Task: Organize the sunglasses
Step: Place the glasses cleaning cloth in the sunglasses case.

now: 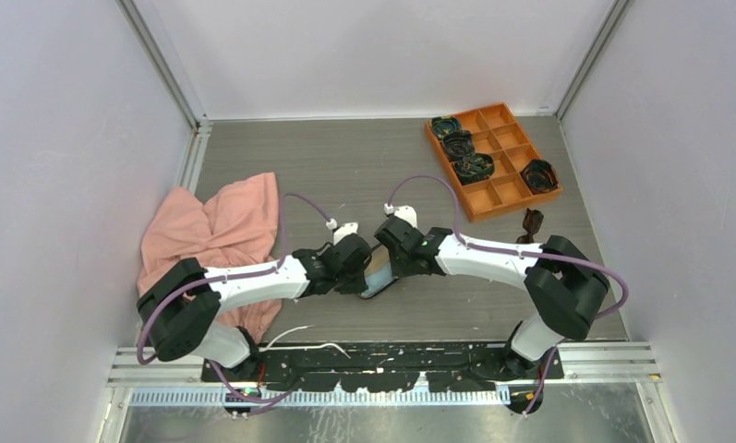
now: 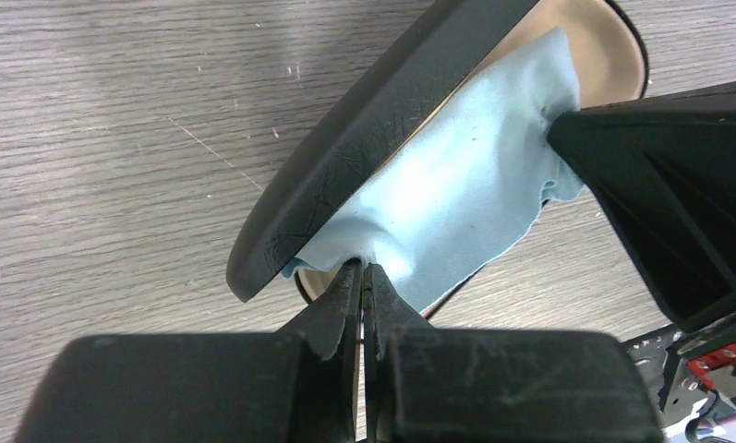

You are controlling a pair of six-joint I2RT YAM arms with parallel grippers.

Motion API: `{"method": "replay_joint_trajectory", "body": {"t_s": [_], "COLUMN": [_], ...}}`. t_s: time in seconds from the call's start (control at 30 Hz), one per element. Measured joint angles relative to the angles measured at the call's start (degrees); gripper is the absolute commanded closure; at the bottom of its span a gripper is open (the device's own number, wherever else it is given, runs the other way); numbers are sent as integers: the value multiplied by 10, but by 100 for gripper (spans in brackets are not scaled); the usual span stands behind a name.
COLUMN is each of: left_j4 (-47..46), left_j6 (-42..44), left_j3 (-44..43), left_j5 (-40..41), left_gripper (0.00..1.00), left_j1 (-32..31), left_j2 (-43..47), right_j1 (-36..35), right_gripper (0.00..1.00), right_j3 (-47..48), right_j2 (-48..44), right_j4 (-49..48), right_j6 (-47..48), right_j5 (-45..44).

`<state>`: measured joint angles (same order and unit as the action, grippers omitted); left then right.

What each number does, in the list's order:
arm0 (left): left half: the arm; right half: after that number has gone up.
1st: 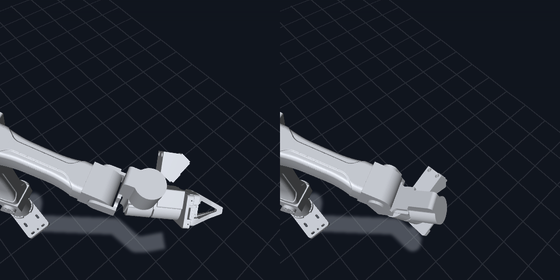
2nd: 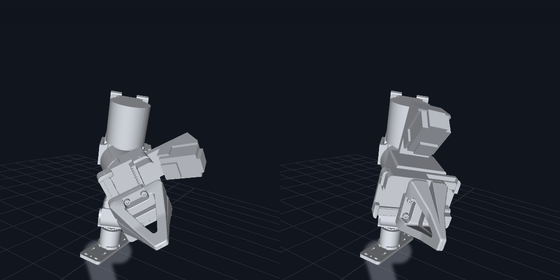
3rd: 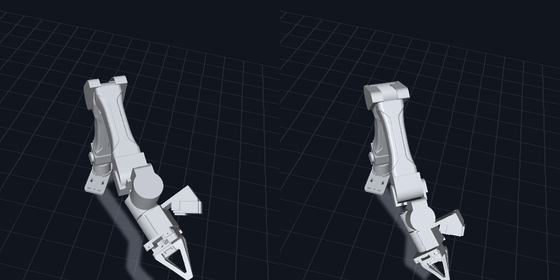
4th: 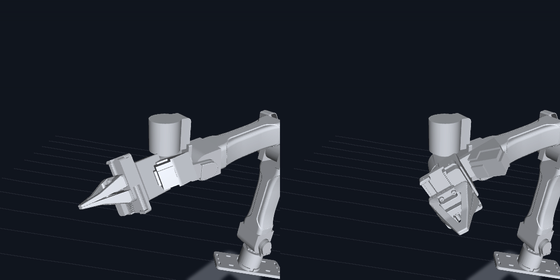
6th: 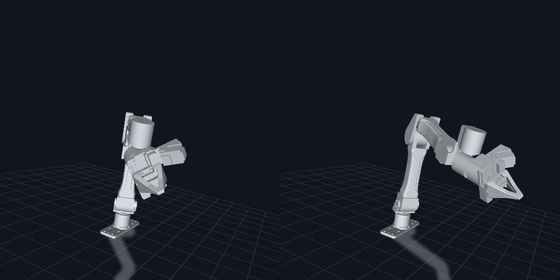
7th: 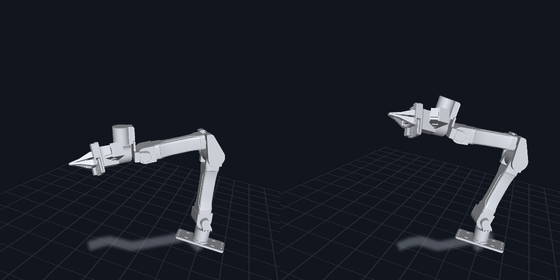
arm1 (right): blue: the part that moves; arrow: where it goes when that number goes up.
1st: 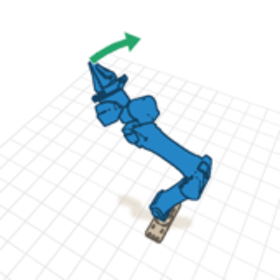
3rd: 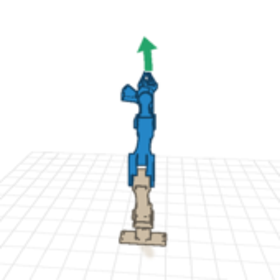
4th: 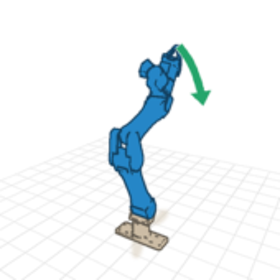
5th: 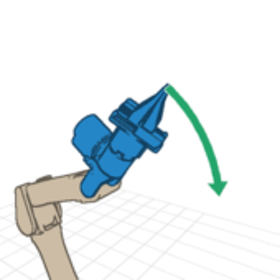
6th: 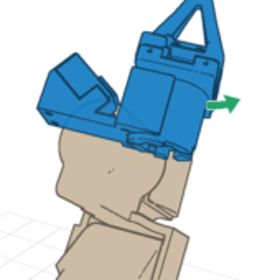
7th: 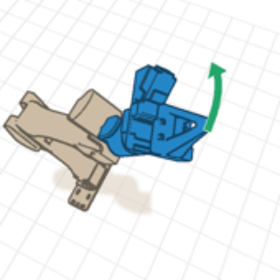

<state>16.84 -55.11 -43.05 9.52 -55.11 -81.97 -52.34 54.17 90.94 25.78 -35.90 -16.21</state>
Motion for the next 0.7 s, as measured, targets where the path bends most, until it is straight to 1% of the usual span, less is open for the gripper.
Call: {"method": "replay_joint_trajectory", "body": {"t_s": [0.4, 0.6, 0.7], "left_j4": [8, 33, 42], "left_j6": [1, 4, 6], "left_j3": [0, -19, -27], "left_j5": [5, 5, 6], "left_gripper": [99, 84, 80], "left_j1": [0, 0, 0], "left_j2": [-3, -20, -20], "right_j1": [1, 1, 1], "right_gripper": [100, 100, 100], "right_j3": [-6, -15, -20], "right_j2": [0, 0, 0], "right_j4": [-14, -18, -18], "right_j6": [11, 13, 13], "right_j5": [-2, -2, -5]}}
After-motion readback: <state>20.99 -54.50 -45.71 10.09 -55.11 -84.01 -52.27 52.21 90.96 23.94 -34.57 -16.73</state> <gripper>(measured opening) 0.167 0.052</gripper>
